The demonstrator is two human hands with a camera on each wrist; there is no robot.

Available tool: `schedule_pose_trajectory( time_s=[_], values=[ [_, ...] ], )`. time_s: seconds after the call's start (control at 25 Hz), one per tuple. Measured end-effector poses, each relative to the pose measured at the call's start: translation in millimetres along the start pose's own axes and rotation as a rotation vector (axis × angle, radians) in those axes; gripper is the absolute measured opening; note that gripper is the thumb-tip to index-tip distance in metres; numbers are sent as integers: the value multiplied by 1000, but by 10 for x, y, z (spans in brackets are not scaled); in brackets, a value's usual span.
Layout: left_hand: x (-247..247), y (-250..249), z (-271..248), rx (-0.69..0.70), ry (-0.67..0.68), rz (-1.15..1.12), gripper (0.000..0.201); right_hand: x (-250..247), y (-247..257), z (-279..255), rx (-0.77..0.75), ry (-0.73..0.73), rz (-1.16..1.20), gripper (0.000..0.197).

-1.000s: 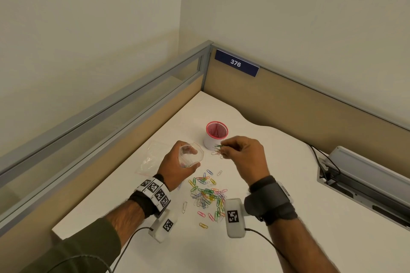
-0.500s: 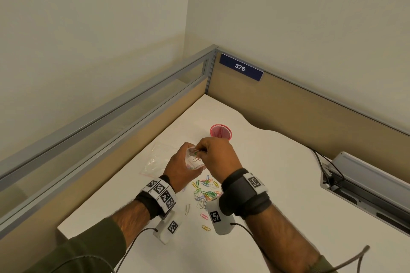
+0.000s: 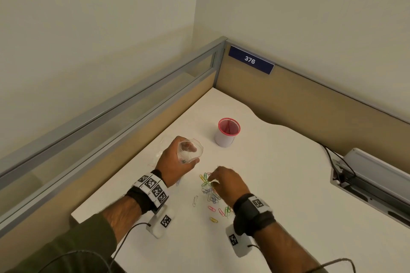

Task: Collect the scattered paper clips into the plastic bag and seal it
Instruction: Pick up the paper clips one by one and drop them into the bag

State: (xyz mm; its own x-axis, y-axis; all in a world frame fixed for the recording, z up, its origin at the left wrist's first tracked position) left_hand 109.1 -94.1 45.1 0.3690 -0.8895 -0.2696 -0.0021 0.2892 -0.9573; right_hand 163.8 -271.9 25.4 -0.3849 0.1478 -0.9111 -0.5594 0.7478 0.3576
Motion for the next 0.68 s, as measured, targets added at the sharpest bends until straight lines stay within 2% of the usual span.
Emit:
schedule_pose_trajectory(
  time_s=[0.12, 0.24, 0.36, 0.44, 0.52, 0.68],
  values=[
    [-85, 24, 2, -12, -17, -1, 42, 620, 151, -68, -186, 148, -66, 36],
    [-126, 45, 29, -5, -25, -16, 41, 892, 179, -189, -341, 200, -211, 39],
    [-149, 43, 35, 6, -49, -24, 41, 819, -61, -194, -283, 168, -228, 39],
    [-135, 41, 25, 8, -53, -41, 41, 660, -228, -204, -177, 106, -160, 43],
    [-109, 42, 6, 8, -52, -40, 42, 579, -277, -302, -134, 64, -100, 45],
    [-65, 50, -20, 5, -42, -23, 42, 879, -187, -600, -132, 264, -58, 38]
  ],
)
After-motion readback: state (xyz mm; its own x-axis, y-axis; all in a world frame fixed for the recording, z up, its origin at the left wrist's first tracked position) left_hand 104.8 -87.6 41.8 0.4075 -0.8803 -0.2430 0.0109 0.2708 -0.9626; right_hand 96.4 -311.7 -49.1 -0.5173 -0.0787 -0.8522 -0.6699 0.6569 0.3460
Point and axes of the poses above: each hand's wrist, its own z-axis towards the middle knuckle, its own x-axis out of the palm, y = z × x, the point moved 5 cm from there along z, towards the middle knuckle
